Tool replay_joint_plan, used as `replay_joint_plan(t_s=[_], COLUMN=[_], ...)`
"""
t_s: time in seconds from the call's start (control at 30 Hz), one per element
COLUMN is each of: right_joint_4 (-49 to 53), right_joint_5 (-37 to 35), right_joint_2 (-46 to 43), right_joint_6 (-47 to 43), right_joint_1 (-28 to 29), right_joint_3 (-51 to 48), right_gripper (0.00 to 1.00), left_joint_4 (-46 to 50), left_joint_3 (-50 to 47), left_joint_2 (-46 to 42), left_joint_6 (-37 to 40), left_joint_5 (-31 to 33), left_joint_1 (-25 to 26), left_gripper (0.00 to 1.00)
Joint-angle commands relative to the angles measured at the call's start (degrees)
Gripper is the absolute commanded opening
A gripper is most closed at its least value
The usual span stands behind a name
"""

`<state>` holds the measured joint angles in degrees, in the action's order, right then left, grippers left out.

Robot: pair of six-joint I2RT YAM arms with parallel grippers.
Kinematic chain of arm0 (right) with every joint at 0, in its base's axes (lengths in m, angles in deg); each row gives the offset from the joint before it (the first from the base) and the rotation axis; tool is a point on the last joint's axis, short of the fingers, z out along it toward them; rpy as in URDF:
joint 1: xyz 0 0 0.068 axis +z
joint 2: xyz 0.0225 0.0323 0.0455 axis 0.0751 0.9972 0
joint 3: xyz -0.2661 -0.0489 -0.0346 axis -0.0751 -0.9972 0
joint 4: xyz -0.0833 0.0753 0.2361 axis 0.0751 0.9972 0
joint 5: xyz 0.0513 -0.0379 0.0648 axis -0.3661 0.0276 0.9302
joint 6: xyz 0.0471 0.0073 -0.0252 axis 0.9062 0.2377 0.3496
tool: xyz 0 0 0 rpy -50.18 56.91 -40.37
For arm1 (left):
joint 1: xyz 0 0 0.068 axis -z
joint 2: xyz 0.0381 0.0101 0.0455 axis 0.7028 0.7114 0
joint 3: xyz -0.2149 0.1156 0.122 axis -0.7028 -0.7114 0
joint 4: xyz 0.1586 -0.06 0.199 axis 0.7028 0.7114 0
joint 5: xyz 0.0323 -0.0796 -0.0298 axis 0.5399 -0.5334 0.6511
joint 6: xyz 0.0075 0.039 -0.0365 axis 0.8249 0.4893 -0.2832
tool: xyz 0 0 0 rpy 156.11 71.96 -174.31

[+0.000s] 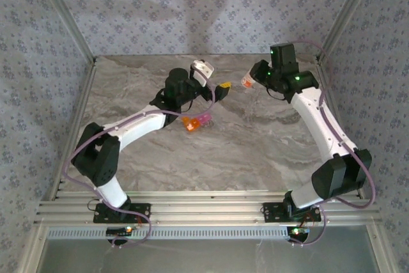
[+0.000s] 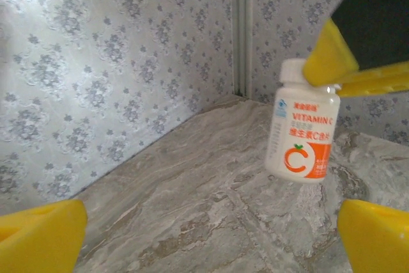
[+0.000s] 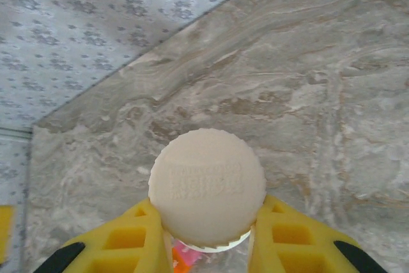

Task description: Sort the pills into containers

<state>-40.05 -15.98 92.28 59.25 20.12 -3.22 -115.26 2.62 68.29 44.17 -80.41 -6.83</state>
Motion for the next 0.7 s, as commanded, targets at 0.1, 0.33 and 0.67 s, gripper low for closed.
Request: replay_joint_plan(t_s=[0.1, 0.33, 0.67], right_joint_4=[-2.72, -9.6, -18.65], right_joint_5=[-5.07, -9.51, -13.99], right_joint_2=[-2.08, -3.22, -4.65], right_joint_6=[-7.88, -13.15, -17.47], right_joint_1=[-0.09, 0.6, 2.29], right_joint_3=[-7.9, -17.19, -29.7], right_gripper=[0.24, 0.24, 0.24], left_joint_4=[5.72, 8.7, 13.07], left_joint_3=[-3.09, -7.24, -8.85], left_joint_2=[-5.54, -9.68, -11.74], left_joint_6=[-2.23, -5.18, -10.2], left_joint_5=[3.83, 7.93, 8.19], left_joint_1=[-1.82, -3.84, -5.16], left_gripper=[1.0, 1.0, 1.0])
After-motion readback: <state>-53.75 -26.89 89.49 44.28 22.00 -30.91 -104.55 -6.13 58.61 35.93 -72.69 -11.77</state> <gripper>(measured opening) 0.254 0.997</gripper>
